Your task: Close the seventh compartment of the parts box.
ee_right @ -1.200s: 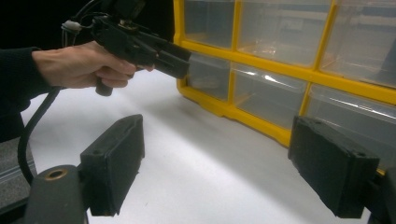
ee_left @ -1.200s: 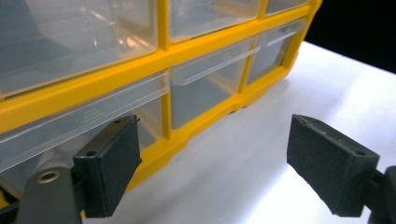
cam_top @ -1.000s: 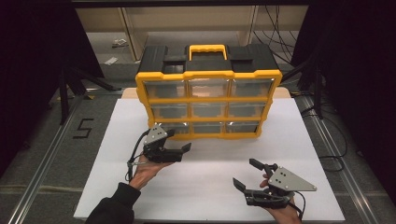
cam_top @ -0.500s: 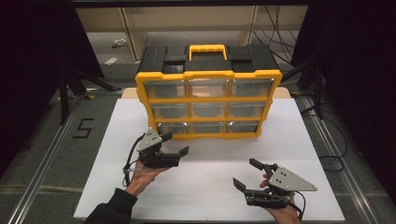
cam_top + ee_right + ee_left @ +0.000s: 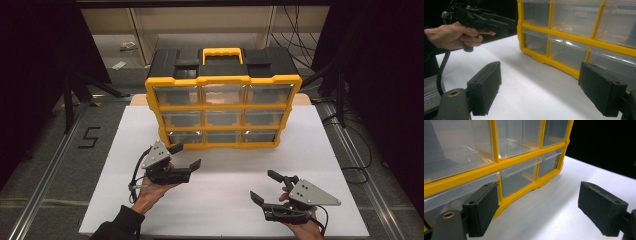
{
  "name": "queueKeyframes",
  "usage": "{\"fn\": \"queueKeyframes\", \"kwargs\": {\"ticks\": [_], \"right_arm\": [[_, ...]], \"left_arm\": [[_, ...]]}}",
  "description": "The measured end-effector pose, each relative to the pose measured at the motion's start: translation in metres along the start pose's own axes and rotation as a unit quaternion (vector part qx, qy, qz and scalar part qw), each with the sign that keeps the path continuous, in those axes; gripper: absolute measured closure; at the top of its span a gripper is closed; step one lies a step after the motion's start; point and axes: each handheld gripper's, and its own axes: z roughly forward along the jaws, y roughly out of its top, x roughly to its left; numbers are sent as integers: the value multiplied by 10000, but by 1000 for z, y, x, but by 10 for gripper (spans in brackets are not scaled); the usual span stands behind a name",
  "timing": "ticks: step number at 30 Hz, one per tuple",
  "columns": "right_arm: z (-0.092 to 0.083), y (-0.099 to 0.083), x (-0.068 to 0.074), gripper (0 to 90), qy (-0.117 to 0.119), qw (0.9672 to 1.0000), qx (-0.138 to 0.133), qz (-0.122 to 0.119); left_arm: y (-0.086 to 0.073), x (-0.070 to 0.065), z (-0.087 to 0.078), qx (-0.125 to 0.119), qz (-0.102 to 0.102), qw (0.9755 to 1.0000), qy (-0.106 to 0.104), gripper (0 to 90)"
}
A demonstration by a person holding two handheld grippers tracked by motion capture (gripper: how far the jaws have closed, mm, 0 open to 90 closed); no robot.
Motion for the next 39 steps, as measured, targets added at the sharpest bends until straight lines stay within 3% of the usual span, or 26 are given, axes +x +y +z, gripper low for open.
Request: {"fn": "queueKeyframes", "kwargs": {"ticks": [12,31,39], "right_arm": [[1,0,2,194,-11,10000,9,-38],[0,0,2,195,-32,10000,16,-30],[1,0,2,194,-35,10000,26,-36]], "left_arm": [[-4,-5,-11,-53,39,10000,-3,164],[-8,-13,-34,-375,-3,9993,-47,166],[-13,-17,-41,-375,1,9993,-43,168]]}}
